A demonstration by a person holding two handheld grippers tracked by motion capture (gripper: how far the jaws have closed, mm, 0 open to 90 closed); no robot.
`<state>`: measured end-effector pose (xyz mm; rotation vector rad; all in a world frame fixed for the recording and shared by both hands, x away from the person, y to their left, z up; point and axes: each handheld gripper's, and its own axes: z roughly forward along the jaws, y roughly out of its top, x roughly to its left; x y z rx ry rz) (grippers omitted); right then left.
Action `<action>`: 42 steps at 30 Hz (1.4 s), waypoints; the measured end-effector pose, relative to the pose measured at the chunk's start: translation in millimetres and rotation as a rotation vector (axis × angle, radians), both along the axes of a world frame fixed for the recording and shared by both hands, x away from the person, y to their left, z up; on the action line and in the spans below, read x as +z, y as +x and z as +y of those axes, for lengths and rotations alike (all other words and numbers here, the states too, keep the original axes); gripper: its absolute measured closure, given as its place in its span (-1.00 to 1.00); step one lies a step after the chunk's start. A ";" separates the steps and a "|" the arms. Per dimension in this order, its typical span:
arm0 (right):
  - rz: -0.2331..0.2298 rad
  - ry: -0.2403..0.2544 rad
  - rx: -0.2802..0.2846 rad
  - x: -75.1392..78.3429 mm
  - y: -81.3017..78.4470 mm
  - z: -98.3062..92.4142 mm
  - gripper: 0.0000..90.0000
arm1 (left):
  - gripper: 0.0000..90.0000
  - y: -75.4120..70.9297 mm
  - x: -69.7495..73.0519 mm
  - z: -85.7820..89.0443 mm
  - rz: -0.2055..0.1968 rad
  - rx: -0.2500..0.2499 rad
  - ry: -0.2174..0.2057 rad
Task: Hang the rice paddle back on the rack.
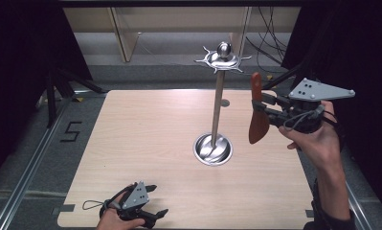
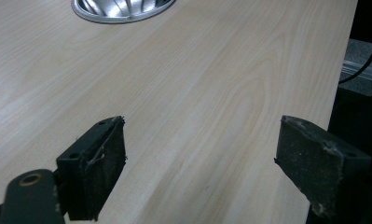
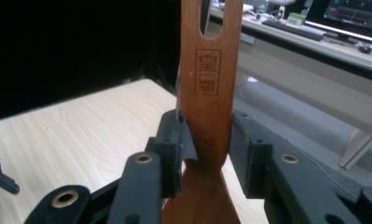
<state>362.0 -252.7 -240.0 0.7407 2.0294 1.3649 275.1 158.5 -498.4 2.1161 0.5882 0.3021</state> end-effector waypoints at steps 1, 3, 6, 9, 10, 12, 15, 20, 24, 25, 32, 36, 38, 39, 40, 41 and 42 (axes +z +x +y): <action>0.015 -0.003 0.012 2.2 0.4 1.3 0.49 | -0.66 0.6 0.5 0.8 0.005 -0.005 0.011; 0.016 0.009 0.011 5.2 1.9 4.7 0.49 | -0.66 0.5 0.7 0.3 0.002 0.005 0.006; 0.017 0.020 0.025 8.7 7.4 8.2 0.49 | -0.66 -0.5 0.1 0.0 0.003 0.006 0.000; 0.014 0.021 0.024 11.4 10.4 11.9 0.49 | -0.66 0.5 -0.3 -0.4 0.006 0.003 -0.011; 0.020 0.020 0.028 11.8 11.4 13.3 0.49 | -0.66 0.2 -0.6 -0.5 0.004 0.003 -0.013; 0.025 0.012 0.033 12.1 14.1 15.7 0.49 | -0.66 -0.7 0.3 0.1 0.007 0.005 -0.001; 0.050 0.026 0.032 11.2 16.5 17.9 0.49 | -0.66 0.0 1.3 0.6 0.009 -0.004 -0.001; 0.049 0.027 0.031 8.9 21.7 18.1 0.49 | -0.66 0.6 1.7 1.3 0.014 -0.008 0.011; 0.087 0.032 0.034 6.4 25.1 20.5 0.49 | -0.66 0.0 -0.2 -0.1 0.007 0.002 -0.007; 0.080 0.031 0.037 6.2 26.3 20.5 0.49 | -0.66 0.3 0.5 0.0 0.008 0.002 -0.003; 0.087 0.044 0.049 2.2 31.5 22.4 0.49 | -0.66 0.6 1.0 0.9 0.009 -0.003 0.007; 0.099 0.060 0.062 -1.6 33.5 24.3 0.49 | -0.66 0.2 -0.7 -0.5 0.006 0.001 -0.015; 0.086 0.063 0.069 -3.2 34.8 23.7 0.48 | -0.66 -1.0 0.1 -0.3 0.005 0.006 -0.006; 0.086 0.063 0.069 -3.2 34.8 23.7 0.48 | -0.66 -1.0 0.1 -0.3 0.005 0.006 -0.006; 0.087 0.082 0.079 -5.1 34.8 23.9 0.48 | -0.66 -0.6 0.0 -0.1 0.008 0.001 -0.005; 0.090 0.090 0.087 -5.9 34.7 23.9 0.47 | -0.66 -0.3 -0.2 -0.2 0.008 0.003 -0.007; 0.079 0.090 0.090 -6.2 34.7 22.9 0.46 | -0.66 0.1 -0.2 -0.2 0.010 0.002 -0.007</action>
